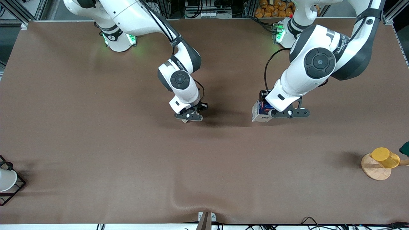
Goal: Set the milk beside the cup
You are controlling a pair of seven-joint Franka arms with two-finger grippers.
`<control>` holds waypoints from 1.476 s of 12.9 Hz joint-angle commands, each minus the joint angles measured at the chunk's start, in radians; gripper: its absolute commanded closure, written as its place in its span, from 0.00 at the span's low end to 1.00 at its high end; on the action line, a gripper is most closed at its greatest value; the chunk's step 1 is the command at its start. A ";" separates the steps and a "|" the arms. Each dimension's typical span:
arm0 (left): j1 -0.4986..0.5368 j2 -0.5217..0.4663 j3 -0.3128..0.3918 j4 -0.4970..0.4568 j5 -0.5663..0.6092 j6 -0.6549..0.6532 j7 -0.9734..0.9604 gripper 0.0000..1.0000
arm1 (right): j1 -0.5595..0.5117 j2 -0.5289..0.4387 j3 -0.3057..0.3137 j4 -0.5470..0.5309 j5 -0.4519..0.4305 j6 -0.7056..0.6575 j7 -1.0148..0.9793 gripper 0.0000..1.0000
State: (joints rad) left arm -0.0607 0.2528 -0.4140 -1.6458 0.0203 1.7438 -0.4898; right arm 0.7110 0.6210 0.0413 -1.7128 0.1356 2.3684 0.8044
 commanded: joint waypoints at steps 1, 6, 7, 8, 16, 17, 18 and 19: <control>0.002 -0.013 -0.002 0.009 0.007 -0.026 -0.018 0.31 | 0.010 0.016 -0.014 0.013 0.004 -0.006 -0.001 1.00; -0.004 -0.020 -0.002 0.011 0.009 -0.030 -0.067 0.31 | 0.008 0.005 -0.017 0.071 -0.080 -0.175 0.028 1.00; -0.004 -0.020 -0.002 0.011 0.009 -0.032 -0.067 0.31 | 0.010 0.009 -0.017 0.074 -0.080 -0.166 0.041 1.00; -0.004 -0.020 -0.002 0.009 0.009 -0.032 -0.067 0.31 | 0.010 0.012 -0.015 0.073 -0.082 -0.149 0.053 1.00; -0.004 -0.021 -0.003 0.011 0.013 -0.044 -0.070 0.31 | -0.001 -0.007 -0.015 0.081 -0.073 -0.135 0.049 0.00; -0.005 -0.023 -0.003 0.011 0.012 -0.046 -0.090 0.31 | -0.002 -0.044 -0.015 0.081 -0.073 -0.165 0.045 0.00; -0.008 -0.024 -0.005 0.011 0.009 -0.046 -0.108 0.31 | -0.007 -0.081 -0.017 0.084 -0.076 -0.222 0.041 0.00; -0.013 -0.026 -0.009 0.012 0.007 -0.046 -0.118 0.31 | -0.011 -0.119 -0.018 0.096 -0.080 -0.276 0.035 0.00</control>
State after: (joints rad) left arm -0.0636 0.2443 -0.4167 -1.6426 0.0203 1.7225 -0.5699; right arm 0.7102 0.5937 0.0222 -1.6157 0.0742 2.1841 0.8342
